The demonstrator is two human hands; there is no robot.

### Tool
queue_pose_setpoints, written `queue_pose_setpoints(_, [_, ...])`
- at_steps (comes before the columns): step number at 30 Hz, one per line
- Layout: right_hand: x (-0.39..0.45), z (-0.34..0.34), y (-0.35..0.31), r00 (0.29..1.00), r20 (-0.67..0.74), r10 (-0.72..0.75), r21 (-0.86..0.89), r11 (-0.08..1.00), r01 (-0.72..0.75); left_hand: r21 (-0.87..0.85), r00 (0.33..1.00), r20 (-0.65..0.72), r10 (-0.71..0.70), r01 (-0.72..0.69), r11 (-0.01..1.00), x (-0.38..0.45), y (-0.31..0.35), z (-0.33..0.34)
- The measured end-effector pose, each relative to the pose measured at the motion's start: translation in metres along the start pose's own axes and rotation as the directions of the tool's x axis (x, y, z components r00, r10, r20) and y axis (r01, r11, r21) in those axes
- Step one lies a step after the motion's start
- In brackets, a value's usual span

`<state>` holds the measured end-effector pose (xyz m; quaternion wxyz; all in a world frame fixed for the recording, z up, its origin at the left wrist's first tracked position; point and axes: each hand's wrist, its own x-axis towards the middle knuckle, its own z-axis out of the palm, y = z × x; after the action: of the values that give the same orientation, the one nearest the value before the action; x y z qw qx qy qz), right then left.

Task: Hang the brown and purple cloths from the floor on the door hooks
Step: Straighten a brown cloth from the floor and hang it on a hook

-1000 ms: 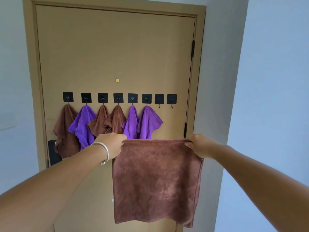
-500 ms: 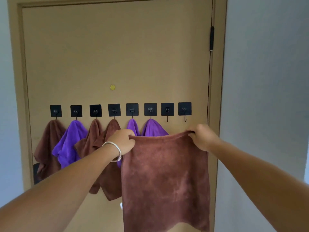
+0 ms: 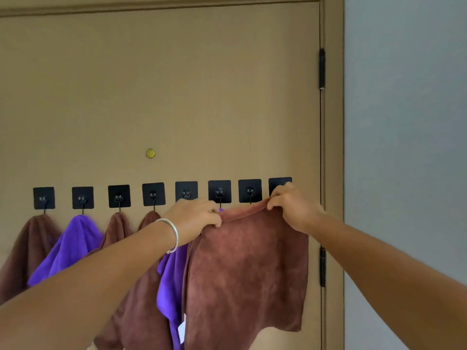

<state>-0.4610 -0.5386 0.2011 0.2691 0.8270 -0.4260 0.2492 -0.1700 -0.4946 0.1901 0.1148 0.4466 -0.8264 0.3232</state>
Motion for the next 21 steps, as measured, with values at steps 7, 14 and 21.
queue_pose_setpoints(7, [0.027, 0.013, -0.003, 0.995, 0.047, 0.084, -0.147, 0.986, -0.076, 0.145, 0.975, 0.009, -0.222, 0.219, 0.965, 0.052, 0.008, 0.009])
queue_pose_setpoints(14, [0.033, 0.042, -0.021, 0.973, 0.006, 0.232, -0.264, 0.938, -0.222, 0.084, 0.916, 0.063, -0.397, 0.392, 0.916, 0.088, 0.048, 0.03])
queue_pose_setpoints(21, [0.003, 0.086, -0.035, 0.953, 0.038, 0.302, -0.001, 0.953, -0.302, -0.022, 0.892, 0.223, -0.394, 0.409, 0.912, 0.095, 0.083, 0.055])
